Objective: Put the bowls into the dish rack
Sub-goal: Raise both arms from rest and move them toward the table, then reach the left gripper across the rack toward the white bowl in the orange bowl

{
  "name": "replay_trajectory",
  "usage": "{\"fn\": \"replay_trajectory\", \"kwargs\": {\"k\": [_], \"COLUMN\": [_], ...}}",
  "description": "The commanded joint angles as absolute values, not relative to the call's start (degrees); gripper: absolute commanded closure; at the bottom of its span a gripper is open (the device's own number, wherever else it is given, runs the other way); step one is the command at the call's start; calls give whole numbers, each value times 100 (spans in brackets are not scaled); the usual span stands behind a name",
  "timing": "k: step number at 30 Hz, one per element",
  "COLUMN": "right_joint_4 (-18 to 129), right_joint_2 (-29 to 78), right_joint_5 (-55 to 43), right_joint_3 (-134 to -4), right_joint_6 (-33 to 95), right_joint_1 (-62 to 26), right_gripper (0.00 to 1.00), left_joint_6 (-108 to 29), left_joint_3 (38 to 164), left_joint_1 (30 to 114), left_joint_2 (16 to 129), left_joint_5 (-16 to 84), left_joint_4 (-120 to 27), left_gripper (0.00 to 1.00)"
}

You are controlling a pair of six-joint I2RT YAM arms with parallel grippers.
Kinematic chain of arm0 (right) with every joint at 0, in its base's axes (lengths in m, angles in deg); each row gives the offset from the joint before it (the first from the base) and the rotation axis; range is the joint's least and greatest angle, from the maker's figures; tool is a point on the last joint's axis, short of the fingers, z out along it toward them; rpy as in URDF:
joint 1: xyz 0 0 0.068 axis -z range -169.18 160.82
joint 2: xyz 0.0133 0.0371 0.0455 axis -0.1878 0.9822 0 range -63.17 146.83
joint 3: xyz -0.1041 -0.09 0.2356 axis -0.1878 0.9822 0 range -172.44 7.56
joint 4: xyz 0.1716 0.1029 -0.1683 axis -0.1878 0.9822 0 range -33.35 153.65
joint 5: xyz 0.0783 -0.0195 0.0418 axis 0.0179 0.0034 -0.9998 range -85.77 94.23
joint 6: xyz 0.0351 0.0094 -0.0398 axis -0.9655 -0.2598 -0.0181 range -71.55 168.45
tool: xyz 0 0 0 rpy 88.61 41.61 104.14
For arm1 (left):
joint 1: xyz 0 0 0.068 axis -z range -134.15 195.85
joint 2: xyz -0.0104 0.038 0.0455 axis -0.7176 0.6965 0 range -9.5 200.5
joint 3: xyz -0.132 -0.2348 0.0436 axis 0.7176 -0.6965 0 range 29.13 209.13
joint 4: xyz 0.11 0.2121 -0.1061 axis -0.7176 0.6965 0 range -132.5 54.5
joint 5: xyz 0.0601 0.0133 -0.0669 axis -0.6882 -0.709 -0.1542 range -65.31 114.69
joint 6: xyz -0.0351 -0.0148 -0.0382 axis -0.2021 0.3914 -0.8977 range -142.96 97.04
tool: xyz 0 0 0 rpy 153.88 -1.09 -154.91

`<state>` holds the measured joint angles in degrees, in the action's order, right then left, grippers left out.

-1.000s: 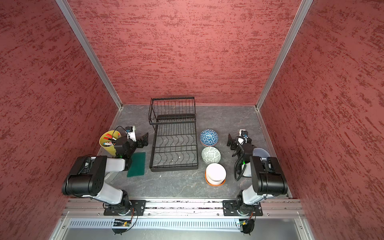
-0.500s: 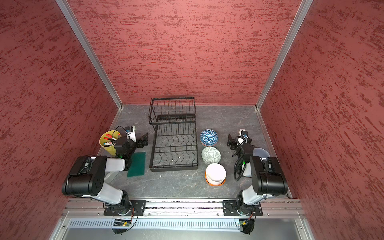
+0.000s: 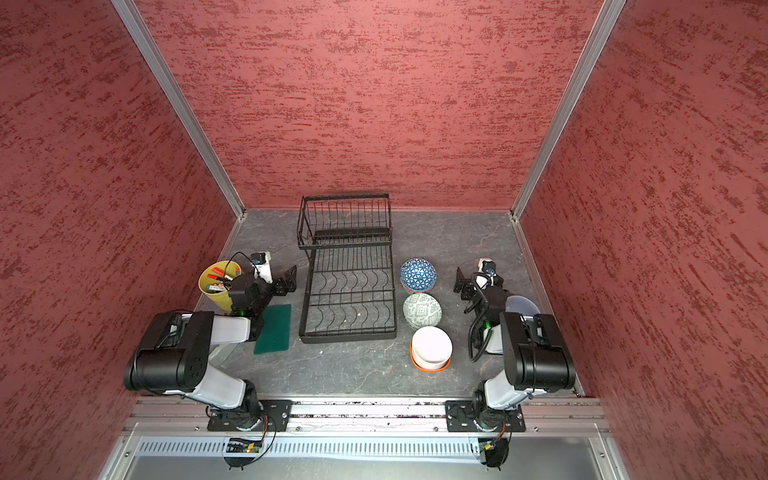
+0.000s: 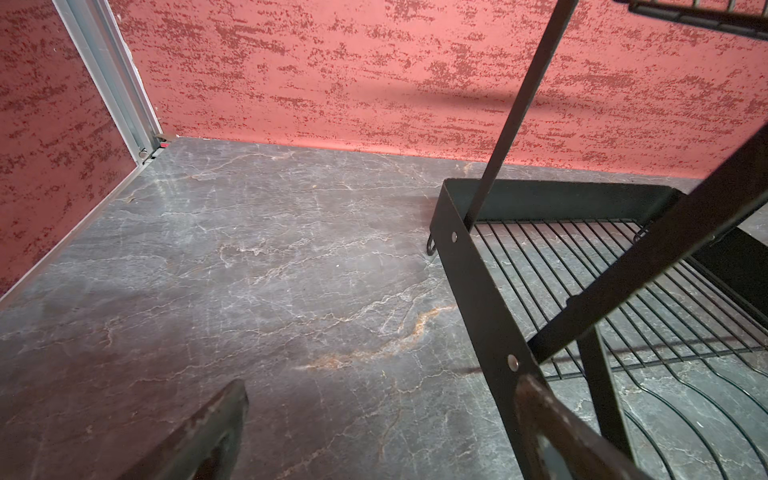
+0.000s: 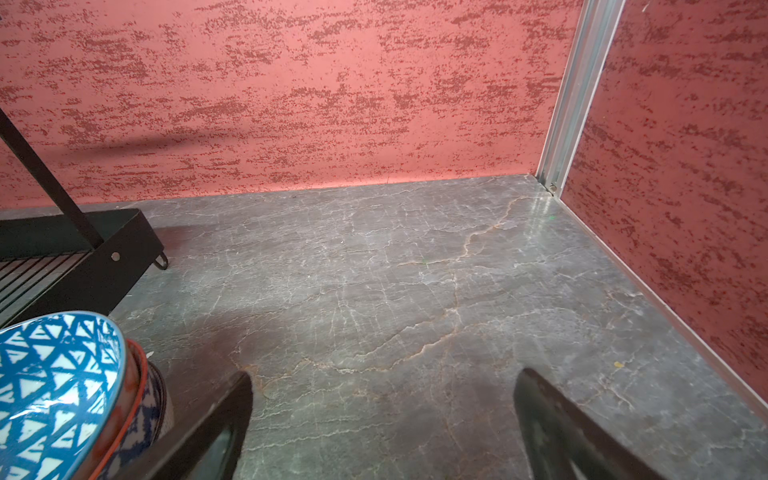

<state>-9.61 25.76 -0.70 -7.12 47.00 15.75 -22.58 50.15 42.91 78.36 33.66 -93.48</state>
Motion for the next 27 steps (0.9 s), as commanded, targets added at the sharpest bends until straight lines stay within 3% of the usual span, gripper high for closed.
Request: {"fn": "replay_trajectory", "kwargs": {"k": [1,19,27], "right_joint_4": [-866,3729,5549], "right_joint_2": [2337,425,69], "right_joint_5": [-259,445,203], "right_joint_3": [-836,-2298,-2971], "right_joint_6": [4787,2935,2482], "right_joint_1": [1584,1570,1555], "right_gripper": [1,1,1], "left_joint_6": [-2155,-3327,-3571], "left_joint_3": [5072,6180,6527], "left_joint_1": [4260,4317,5149], "left_joint_2": [7642,5803,5042], "left_joint_5": [3506,3268,2859], "left_joint_4": [-9236,-5334,-3893], "left_gripper": [1,1,1]}}
